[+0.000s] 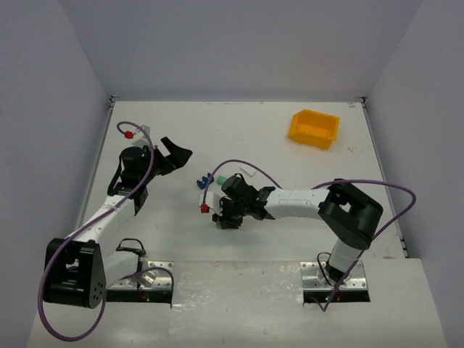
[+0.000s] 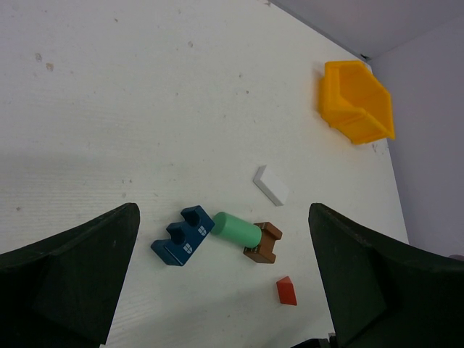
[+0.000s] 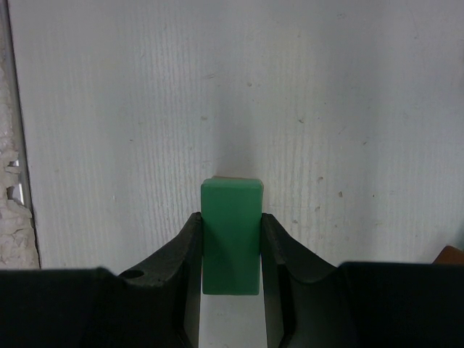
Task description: Build the wood block tower
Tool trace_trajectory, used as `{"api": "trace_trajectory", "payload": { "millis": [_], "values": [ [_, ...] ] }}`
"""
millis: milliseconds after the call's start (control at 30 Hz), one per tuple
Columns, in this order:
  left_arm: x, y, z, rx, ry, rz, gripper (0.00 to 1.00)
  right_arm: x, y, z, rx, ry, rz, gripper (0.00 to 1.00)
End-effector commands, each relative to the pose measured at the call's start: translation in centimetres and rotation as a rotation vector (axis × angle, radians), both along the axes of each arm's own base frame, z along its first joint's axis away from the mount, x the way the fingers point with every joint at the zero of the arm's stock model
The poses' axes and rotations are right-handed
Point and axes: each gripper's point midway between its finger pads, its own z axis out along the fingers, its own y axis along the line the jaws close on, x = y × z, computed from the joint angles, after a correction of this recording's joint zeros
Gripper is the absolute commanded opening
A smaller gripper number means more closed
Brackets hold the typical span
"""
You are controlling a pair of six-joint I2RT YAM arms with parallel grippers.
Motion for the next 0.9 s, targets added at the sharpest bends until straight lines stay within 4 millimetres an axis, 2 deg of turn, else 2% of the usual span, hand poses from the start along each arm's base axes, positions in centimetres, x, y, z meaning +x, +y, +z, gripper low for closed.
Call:
{"api": "trace_trajectory", "payload": {
  "millis": [0,433,867],
  "values": [
    [0.56,-0.26,1.78,0.006,-0.063,-0.007,1.0,0.87,1.86,1.55,0.056,-0.047,0.027,0.17],
    [0.51,-0.15,1.71,0.006,-0.062,0.0,1.0,0.84,1.3,1.03,0.027,-0.04,0.019,0.2],
    [0.44,0.11,1.8,0.008,-0.067,0.016,1.0,1.0,1.21,0.75,0.014,-0.043,0.015,0.3]
  ]
}}
